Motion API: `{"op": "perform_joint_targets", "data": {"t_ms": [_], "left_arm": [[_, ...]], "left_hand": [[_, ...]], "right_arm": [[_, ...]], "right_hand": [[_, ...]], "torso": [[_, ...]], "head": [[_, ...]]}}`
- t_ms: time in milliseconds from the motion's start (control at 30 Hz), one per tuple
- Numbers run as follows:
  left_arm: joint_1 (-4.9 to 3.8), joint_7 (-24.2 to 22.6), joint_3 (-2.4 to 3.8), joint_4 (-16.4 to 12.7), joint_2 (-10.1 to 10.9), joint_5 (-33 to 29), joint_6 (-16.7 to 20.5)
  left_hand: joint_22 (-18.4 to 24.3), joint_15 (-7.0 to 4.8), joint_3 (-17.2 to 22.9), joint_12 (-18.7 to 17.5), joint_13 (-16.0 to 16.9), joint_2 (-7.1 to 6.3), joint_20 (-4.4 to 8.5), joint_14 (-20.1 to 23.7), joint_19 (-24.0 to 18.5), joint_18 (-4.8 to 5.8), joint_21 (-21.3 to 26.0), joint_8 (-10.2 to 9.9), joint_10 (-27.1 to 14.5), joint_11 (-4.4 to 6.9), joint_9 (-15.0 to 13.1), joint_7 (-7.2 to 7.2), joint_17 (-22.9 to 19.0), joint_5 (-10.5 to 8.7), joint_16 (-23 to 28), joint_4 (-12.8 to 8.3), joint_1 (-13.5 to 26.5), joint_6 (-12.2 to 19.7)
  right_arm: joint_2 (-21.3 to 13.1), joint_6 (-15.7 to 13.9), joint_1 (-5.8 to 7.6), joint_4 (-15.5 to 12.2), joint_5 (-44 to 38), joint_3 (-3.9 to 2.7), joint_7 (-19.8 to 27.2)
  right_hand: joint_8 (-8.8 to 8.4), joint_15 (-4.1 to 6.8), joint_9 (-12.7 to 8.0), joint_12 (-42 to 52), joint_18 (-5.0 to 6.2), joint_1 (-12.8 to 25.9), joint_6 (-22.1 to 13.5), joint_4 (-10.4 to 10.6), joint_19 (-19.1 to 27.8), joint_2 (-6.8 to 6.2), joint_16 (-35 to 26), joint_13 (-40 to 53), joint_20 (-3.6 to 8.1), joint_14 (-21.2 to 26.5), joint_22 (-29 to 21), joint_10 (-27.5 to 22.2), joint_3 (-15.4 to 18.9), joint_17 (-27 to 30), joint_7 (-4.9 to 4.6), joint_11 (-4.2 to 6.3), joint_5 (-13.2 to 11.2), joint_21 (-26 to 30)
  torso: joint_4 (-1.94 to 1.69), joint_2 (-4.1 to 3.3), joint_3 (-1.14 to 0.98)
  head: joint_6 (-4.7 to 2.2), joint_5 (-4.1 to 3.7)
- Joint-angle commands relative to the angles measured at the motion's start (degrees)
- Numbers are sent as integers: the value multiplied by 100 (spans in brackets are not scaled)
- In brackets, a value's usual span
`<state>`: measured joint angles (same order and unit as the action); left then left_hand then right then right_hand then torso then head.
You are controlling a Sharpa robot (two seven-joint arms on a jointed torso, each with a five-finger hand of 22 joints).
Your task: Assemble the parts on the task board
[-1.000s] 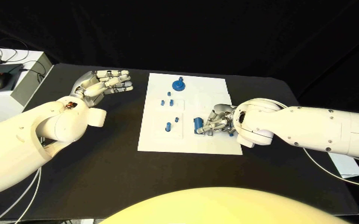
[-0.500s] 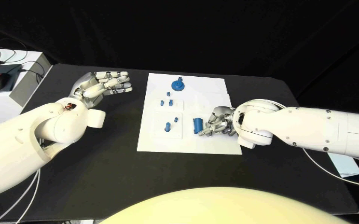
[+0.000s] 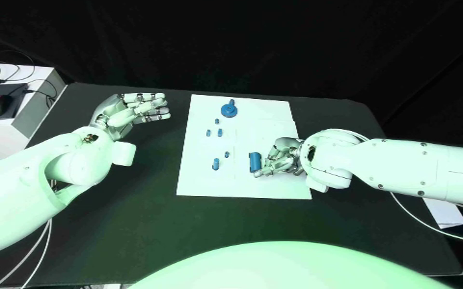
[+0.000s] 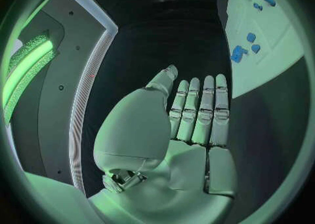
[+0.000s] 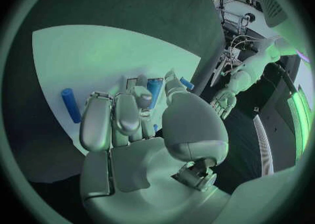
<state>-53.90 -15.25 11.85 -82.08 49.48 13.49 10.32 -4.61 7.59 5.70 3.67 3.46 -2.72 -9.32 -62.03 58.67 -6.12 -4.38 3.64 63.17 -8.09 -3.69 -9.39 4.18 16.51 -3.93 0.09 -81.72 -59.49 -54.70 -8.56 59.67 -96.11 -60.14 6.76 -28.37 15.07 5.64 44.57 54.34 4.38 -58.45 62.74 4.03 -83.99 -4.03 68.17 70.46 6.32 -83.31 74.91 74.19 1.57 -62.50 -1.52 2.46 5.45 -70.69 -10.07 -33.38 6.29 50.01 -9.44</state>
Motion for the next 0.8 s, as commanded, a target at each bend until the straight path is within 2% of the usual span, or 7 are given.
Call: {"op": "perform_joint_targets", "data": {"t_ms": [33, 233, 333, 400, 533, 633, 800], "left_arm": [[10, -29, 3, -1, -17, -28, -102], [14, -33, 3, 7, -21, -28, -103], [16, -42, 3, 16, -24, -29, -102], [16, -52, 3, 20, -28, -32, -102], [17, -84, 3, 23, -40, -40, -104], [18, -108, 3, 25, -50, -47, -109], [21, -139, 3, 27, -60, -55, -107]], "left_hand": [[8, 3, 12, -9, -7, 12, 1, 0, 44, 61, -15, -2, -12, -9, 7, -9, -3, 15, -11, 17, -59, -10], [8, 3, 12, -9, -7, 12, 1, 0, 44, 61, -15, -2, -12, -9, 7, -9, -3, 15, -11, 17, -59, -10], [8, 4, 10, -8, -7, 4, 1, 0, 43, 62, -16, -2, -9, -8, 7, -6, -3, 15, -12, 21, -49, -10], [8, 4, 10, -8, -7, 4, 1, 0, 43, 62, -16, -2, -9, -8, 7, -6, -3, 15, -12, 21, -49, -10], [8, 3, 5, -7, -6, 3, 1, -7, 44, 62, -16, 1, -3, -6, 6, 2, -1, 12, -14, 25, -44, -17], [7, -1, 0, -7, -6, 3, 2, -13, 47, 62, -17, 0, 10, 0, 6, 8, 0, 15, -16, 30, -40, -25], [7, -2, 0, -6, -6, 5, 2, -15, 49, 62, -18, 1, 16, 2, 6, 12, 0, 15, -16, 31, -40, -30]], "right_arm": [[-71, -251, -6, -45, 221, -7, 524], [-316, -419, 24, -169, 510, -43, 1056], [-516, -414, 123, -181, 649, -61, 1207], [-609, -390, 180, -134, 674, -66, 1225], [-728, -254, 248, 69, 577, -71, 1140], [-766, -121, 267, 193, 291, -72, 950], [-788, 115, 260, 301, -327, -70, 447]], "right_hand": [[22, 13, -4, 28, -110, 0, 16, 16, -458, -36, 24, 2, 23, -7, 1028, 30, -14, -6, 19, 13, -28, -13], [-42, 0, -45, 11, -101, -4, -6, -102, -454, 135, 0, -4, 12, -3, 1017, 0, 90, 20, -5, -6, 34, 34], [-128, -8, -101, 14, -96, -9, 1, -285, -454, 369, -5, 1, 2, -5, 1015, -3, 241, 29, -24, -18, 157, 49], [-165, -12, -127, 18, -95, -14, 9, -334, -454, 435, -3, 5, -1, -4, 1014, 1, 280, 27, -30, -21, 207, 50], [-226, -17, -160, 35, -96, -16, 25, -421, -456, 518, 10, 26, -5, -3, 1020, 14, 352, 15, -39, -26, 262, 23], [-257, -16, -179, 39, -96, -26, 36, -453, -457, 558, 14, 35, -6, -5, 1021, 21, 373, 11, -39, -26, 555, 17], [-280, -15, -194, 48, -98, -10, 58, -450, -458, 574, 23, 48, -6, -5, 1025, 37, 402, 0, -37, -24, 556, 1]], "torso": [[2, 0, 0], [6, 1, 4], [14, 7, 4], [19, 8, 4], [29, 11, 2], [36, 15, -4], [34, 8, -5]], "head": [[-1, -2], [-1, -32], [-1, -58], [-1, -71], [-1, -105], [-1, -114], [-16, -150]]}}
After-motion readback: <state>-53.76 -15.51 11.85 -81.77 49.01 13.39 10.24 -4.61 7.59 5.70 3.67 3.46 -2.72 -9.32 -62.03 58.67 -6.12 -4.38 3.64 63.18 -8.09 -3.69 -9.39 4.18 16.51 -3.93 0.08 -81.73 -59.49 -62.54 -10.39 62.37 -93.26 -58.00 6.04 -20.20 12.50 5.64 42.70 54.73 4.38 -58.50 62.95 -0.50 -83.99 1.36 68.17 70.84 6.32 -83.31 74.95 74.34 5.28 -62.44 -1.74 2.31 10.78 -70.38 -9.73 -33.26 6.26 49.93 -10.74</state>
